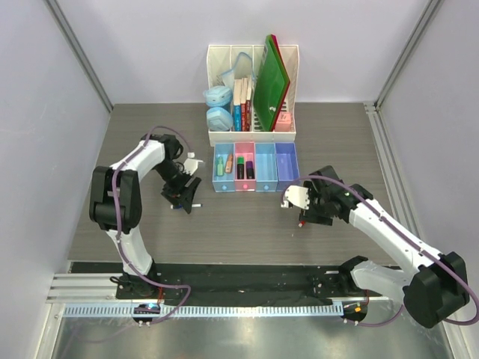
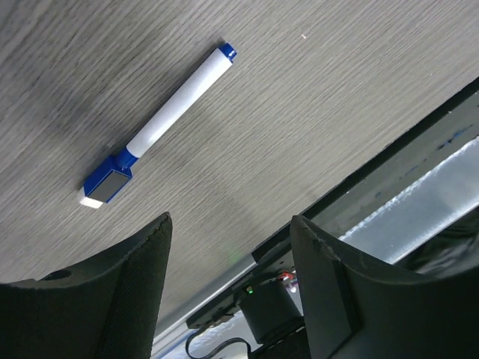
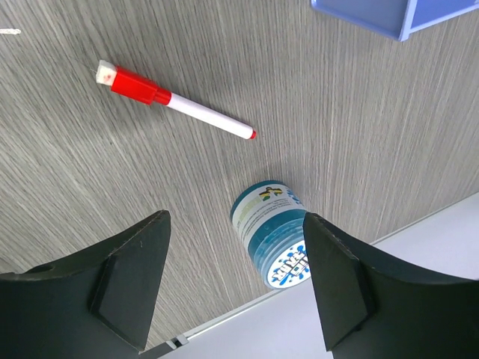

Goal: Sort the stationery into containers
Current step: Pick up the pen from the center of the board.

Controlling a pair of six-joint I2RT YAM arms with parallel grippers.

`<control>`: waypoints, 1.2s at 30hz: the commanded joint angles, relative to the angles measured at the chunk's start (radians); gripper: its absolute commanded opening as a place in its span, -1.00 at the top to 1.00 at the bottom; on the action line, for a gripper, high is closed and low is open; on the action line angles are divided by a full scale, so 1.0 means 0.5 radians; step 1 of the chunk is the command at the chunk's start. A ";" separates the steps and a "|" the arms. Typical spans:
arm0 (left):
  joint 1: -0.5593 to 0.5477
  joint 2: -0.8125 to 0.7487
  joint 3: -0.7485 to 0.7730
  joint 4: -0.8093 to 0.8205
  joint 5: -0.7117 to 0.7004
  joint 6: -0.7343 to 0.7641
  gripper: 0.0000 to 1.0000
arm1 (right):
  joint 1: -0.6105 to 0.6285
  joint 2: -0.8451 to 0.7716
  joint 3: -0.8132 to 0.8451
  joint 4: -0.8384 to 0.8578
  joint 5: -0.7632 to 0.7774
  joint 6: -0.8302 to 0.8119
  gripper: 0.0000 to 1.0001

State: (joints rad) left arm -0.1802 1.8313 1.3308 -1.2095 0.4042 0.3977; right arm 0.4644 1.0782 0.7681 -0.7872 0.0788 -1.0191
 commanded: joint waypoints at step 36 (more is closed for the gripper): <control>-0.081 0.507 0.155 0.695 -0.443 -0.338 -0.27 | 0.034 0.006 0.044 0.126 0.033 0.087 -0.53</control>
State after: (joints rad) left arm -0.2020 2.0071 1.3796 -1.0973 0.2096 0.2073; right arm 0.4763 1.0798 0.7597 -0.7479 0.0845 -0.9901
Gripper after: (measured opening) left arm 0.634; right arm 0.768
